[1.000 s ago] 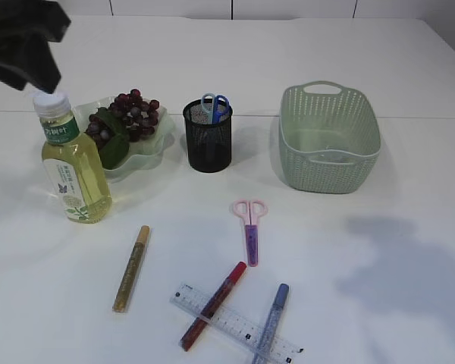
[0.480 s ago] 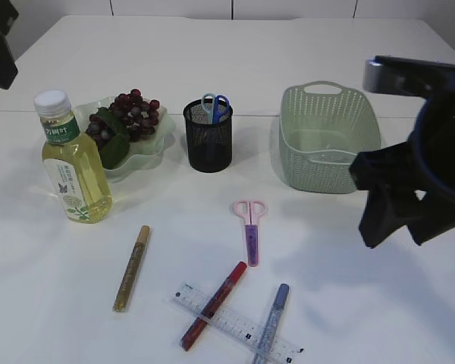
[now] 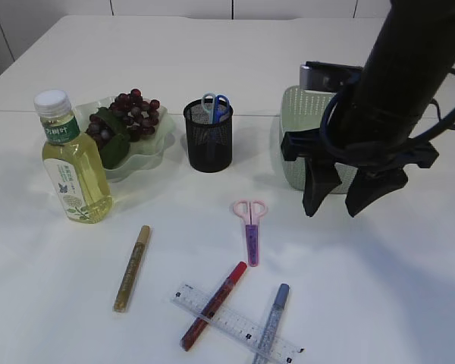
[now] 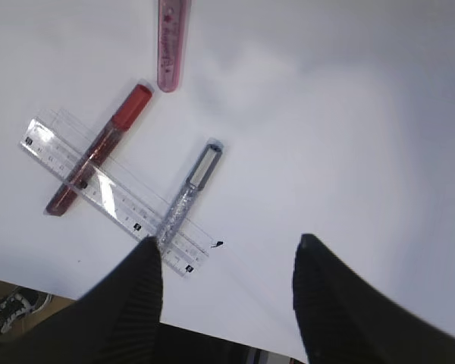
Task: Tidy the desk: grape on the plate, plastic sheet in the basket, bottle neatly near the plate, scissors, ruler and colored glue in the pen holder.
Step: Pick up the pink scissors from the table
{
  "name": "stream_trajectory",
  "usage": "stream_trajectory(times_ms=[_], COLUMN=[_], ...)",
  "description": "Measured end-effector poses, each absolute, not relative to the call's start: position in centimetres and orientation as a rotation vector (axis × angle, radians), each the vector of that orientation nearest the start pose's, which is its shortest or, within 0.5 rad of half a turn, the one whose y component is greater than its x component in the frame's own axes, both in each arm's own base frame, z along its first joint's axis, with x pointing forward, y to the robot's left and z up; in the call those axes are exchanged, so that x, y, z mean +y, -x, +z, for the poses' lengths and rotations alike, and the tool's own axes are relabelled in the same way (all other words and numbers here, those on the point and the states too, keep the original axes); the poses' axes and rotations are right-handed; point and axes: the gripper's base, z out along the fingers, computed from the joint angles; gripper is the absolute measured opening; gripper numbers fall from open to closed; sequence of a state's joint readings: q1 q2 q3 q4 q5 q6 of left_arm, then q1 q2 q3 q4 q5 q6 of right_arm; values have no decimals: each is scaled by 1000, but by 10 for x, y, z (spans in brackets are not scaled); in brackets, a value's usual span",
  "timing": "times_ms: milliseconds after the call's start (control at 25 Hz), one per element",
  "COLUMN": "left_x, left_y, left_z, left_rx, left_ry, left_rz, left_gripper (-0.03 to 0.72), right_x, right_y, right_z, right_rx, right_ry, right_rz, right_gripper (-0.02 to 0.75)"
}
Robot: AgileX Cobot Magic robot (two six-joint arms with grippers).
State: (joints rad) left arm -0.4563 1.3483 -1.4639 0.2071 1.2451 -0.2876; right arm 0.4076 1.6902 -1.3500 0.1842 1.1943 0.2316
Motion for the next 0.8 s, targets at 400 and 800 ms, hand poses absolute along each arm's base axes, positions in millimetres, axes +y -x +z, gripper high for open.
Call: stream_trajectory(times_ms=[400, 800], left_x=[-68, -40], left_y=[-193, -145], left_z=[391, 421], left_rx=[2567, 2400], left_ry=[-153, -97], left_rz=[29, 4], left_gripper=[391, 339], right_x=[171, 208], right_y=[-326, -365], right_z=[244, 222], right_rx=[3032, 3059], right_ry=[130, 128], right_rz=[330, 272], right_gripper=[437, 437])
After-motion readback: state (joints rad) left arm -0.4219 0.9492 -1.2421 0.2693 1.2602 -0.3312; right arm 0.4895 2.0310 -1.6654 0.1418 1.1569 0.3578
